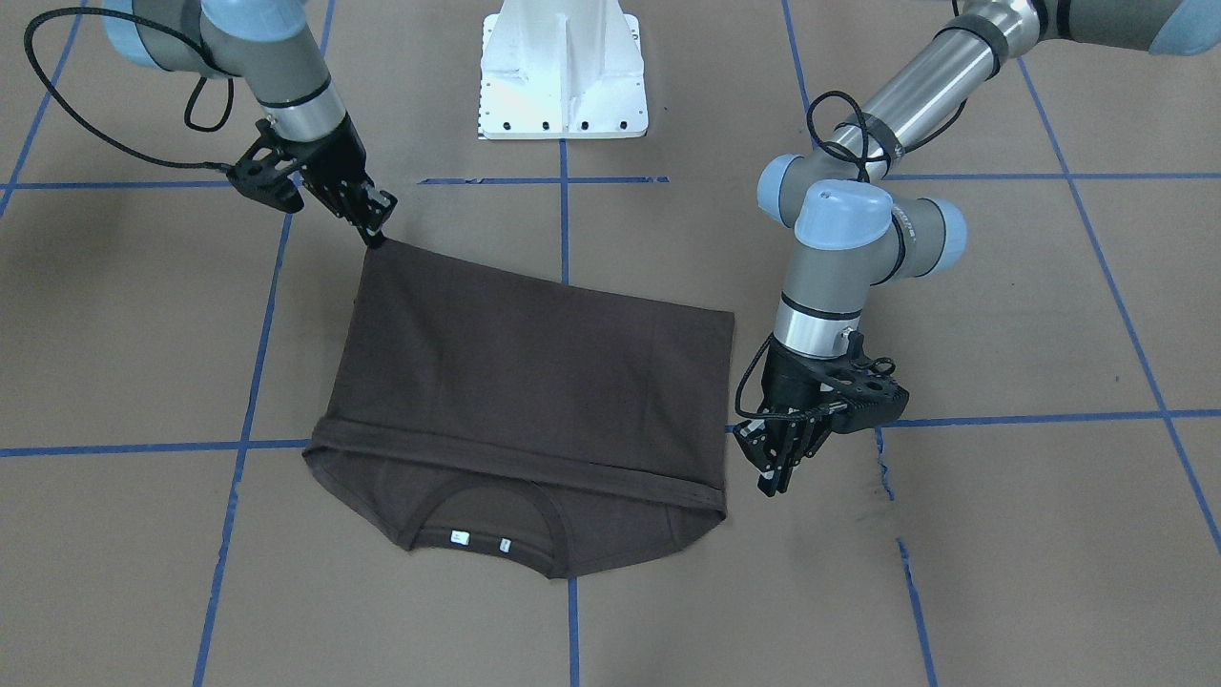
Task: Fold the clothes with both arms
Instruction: 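Grasp the folded shirt with the right gripper and drag it toward the robot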
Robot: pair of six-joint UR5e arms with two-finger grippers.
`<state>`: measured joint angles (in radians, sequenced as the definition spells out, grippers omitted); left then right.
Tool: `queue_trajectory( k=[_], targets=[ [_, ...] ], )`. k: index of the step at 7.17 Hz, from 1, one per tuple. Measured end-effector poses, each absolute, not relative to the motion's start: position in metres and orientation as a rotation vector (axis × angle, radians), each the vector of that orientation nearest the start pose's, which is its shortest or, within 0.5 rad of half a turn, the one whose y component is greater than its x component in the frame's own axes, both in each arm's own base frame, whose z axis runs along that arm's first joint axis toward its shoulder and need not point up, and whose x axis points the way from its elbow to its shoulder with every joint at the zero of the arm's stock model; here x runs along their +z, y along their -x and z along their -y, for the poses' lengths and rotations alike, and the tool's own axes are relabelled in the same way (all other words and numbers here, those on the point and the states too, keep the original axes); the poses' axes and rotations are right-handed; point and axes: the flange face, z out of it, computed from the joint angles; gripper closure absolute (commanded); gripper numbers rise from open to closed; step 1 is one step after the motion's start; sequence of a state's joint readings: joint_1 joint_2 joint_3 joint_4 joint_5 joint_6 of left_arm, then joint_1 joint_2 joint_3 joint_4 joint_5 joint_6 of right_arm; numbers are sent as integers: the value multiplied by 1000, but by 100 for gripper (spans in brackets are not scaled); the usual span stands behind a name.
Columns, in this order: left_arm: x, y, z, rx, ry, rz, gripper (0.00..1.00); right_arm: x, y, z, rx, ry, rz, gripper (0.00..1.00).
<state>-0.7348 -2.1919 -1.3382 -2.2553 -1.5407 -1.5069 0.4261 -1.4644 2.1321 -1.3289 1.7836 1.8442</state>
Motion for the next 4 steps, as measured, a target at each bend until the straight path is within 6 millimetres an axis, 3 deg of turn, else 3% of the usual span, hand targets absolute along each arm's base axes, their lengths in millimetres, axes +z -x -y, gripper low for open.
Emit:
queue_trajectory(
  k=[2,4],
  targets=[
    [312,-462,596,-596,-419,-1027,76,296,390,224,483,306,964,100],
    [305,-463,591,-573,-393,-1057,77,287,400,155,360,410,943,100]
  ],
)
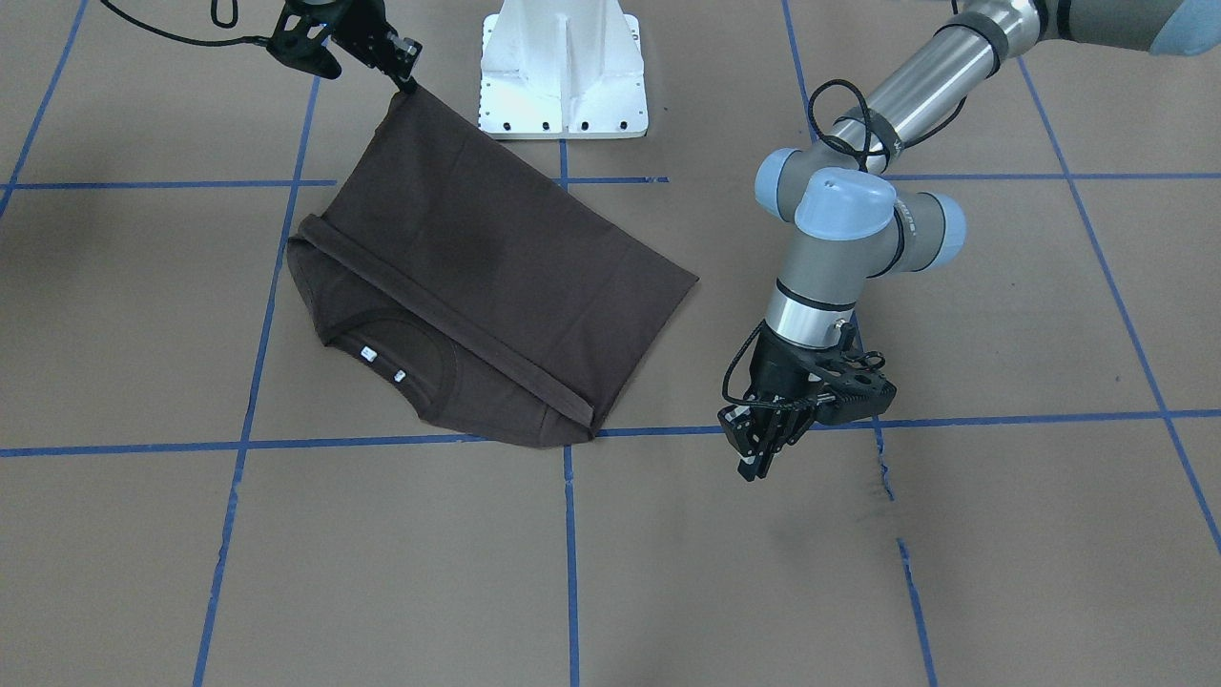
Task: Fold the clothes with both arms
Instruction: 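Grasp the folded shirt with the right gripper and drag it toward the robot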
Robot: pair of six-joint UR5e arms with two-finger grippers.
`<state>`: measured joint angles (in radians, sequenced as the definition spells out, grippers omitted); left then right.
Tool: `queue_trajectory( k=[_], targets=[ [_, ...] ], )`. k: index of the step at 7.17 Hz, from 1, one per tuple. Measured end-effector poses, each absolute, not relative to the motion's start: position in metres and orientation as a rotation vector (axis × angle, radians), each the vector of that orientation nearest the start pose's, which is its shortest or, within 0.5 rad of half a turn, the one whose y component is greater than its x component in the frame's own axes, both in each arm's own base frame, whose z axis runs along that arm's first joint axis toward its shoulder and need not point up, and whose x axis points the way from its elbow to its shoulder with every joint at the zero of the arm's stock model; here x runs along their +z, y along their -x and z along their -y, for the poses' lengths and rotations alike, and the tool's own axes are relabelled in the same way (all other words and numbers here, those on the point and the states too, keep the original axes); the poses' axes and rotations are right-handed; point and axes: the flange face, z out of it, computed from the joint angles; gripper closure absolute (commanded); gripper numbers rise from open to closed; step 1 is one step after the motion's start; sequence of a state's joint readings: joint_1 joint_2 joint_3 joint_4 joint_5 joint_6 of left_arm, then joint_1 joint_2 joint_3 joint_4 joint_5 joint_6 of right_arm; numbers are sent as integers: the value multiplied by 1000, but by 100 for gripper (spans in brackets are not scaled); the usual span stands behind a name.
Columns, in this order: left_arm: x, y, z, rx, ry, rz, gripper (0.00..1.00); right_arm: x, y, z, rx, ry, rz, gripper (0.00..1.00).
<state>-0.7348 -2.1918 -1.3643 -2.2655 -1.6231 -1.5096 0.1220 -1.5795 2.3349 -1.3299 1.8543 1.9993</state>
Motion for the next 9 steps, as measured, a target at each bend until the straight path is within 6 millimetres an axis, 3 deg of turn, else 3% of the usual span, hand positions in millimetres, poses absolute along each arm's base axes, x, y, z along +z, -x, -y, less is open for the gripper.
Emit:
queue_trajectory(
  k=[1,3,5,6,8,9],
  targets=[
    [298,-463,586,-549,-365,-1083,77,287,407,131,308,439,928,2],
    [289,-449,556,-495,-307,-1142,77,294,411,110,270,447,902,0],
    [290,-418,508,-487,-206,-1212,69,301,409,112,279,432,885,0],
    [287,-415,476,-500,-138,-1235,64,304,408,119,298,415,879,0],
    [284,-431,412,-514,-1,-1233,37,305,402,145,366,369,877,0],
    [287,-450,385,-526,54,-1200,35,301,396,166,413,344,895,0]
  ],
)
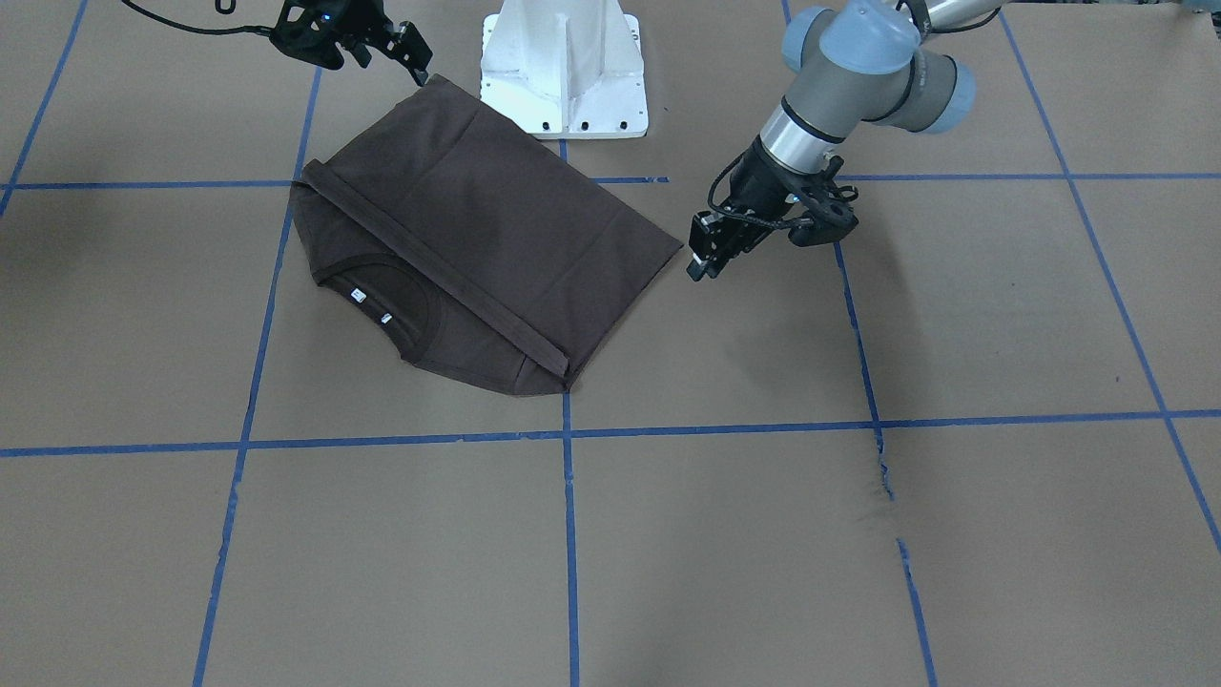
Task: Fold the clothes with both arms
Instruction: 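Grasp the folded shirt with the right gripper and drag it toward the robot, then lower the left gripper to the shirt corner nearest it while right gripper holds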
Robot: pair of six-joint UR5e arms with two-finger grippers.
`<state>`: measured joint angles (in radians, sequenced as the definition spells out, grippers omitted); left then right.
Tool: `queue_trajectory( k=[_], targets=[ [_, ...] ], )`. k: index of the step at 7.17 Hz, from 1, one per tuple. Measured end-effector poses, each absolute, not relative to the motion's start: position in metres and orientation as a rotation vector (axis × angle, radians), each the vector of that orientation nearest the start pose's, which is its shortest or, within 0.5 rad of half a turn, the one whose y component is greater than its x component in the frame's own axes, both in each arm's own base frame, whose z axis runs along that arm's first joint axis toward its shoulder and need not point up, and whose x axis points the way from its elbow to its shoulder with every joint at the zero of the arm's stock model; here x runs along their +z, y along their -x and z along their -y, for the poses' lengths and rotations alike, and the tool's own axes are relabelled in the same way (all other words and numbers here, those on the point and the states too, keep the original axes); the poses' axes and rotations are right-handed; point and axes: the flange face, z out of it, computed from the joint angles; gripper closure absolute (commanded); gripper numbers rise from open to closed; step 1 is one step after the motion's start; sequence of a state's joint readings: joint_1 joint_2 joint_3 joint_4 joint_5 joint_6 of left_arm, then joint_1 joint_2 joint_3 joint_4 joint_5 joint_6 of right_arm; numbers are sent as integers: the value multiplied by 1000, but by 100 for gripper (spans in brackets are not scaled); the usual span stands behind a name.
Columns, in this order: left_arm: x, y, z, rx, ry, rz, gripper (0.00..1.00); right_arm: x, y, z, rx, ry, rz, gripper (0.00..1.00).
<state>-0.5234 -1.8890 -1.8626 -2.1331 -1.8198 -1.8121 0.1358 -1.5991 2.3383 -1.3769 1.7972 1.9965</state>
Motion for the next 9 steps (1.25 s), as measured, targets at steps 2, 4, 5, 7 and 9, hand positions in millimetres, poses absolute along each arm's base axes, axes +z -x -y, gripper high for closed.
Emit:
queue_trajectory(
  k=[2,4,5,7,9],
  targets=[
    [296,-492,341,-528,107,-1115,35,292,381,212,513,292,938,0],
    [304,-513,324,-517,123,-1071,38,294,379,234,565,261,943,0],
    [306,-519,324,-515,124,-1063,39,297,380,239,577,251,939,0],
    [308,-524,324,-515,124,-1054,41,299,381,241,584,244,935,0],
    [313,-526,325,-517,124,-1044,43,300,382,241,585,243,933,0]
  ],
)
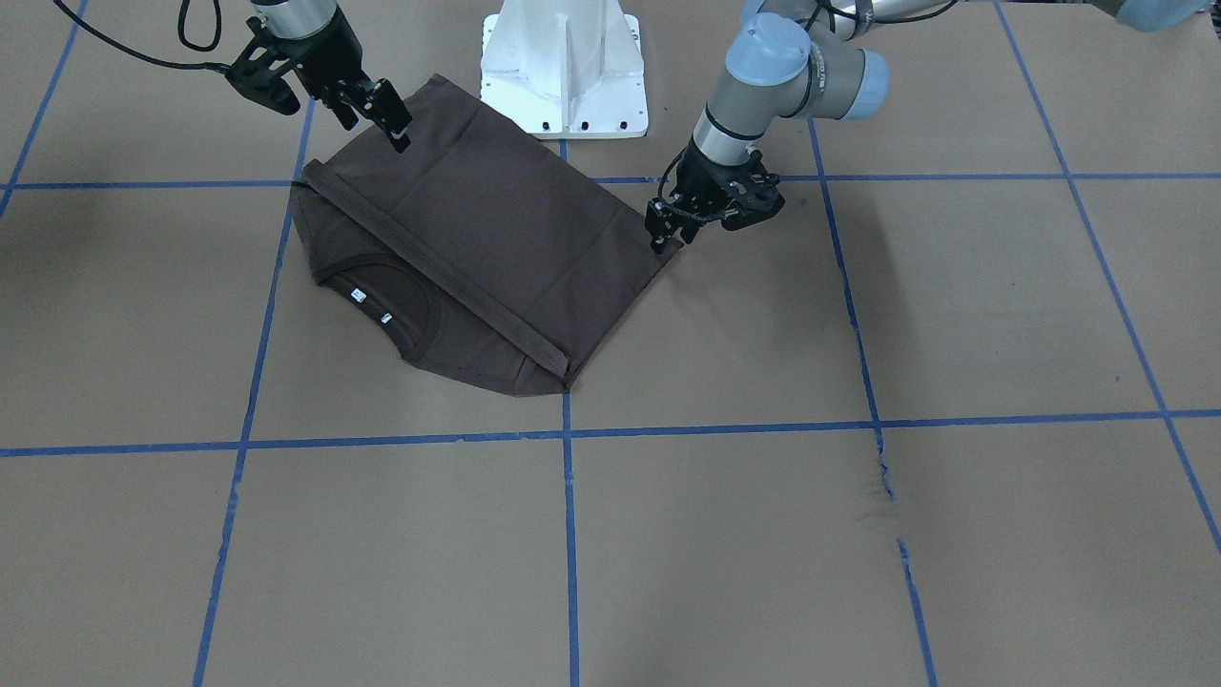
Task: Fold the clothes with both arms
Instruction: 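Lower the left gripper to the shirt corner nearest it while right gripper holds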
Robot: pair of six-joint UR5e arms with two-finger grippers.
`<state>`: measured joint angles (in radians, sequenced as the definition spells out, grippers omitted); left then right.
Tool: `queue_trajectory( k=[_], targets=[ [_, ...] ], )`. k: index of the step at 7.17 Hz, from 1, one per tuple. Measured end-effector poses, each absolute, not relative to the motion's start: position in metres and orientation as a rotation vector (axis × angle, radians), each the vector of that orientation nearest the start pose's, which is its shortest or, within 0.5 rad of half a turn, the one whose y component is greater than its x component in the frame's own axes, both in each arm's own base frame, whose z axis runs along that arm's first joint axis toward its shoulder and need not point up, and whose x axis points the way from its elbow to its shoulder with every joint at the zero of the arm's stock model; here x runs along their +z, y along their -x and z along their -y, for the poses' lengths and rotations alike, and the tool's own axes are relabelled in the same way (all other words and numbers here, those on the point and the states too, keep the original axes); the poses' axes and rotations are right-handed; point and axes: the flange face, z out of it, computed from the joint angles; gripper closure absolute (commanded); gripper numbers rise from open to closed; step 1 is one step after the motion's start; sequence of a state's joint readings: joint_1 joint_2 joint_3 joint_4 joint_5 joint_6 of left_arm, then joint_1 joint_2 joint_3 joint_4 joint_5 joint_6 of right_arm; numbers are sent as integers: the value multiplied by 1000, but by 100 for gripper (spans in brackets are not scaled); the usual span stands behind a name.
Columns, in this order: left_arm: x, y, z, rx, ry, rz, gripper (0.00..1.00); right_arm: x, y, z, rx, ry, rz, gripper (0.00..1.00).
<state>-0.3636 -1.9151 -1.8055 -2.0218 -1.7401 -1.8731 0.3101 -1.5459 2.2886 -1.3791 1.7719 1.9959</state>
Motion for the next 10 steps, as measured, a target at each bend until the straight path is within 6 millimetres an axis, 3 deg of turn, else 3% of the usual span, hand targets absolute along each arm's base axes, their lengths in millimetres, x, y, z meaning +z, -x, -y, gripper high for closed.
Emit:
queue_trajectory(
  k=[4,8,9,10],
  targets=[
    [319,-527,325,-520,124,-1032,51,293,384,243,584,244,950,0],
    [320,-529,326,-527,127,-1009,81,291,384,243,584,245,952,0],
    [321,-529,326,-527,127,-1006,100,291,384,243,584,246,953,0],
    [321,-529,326,-528,127,-1005,100,291,384,243,585,246,954,0]
  ],
)
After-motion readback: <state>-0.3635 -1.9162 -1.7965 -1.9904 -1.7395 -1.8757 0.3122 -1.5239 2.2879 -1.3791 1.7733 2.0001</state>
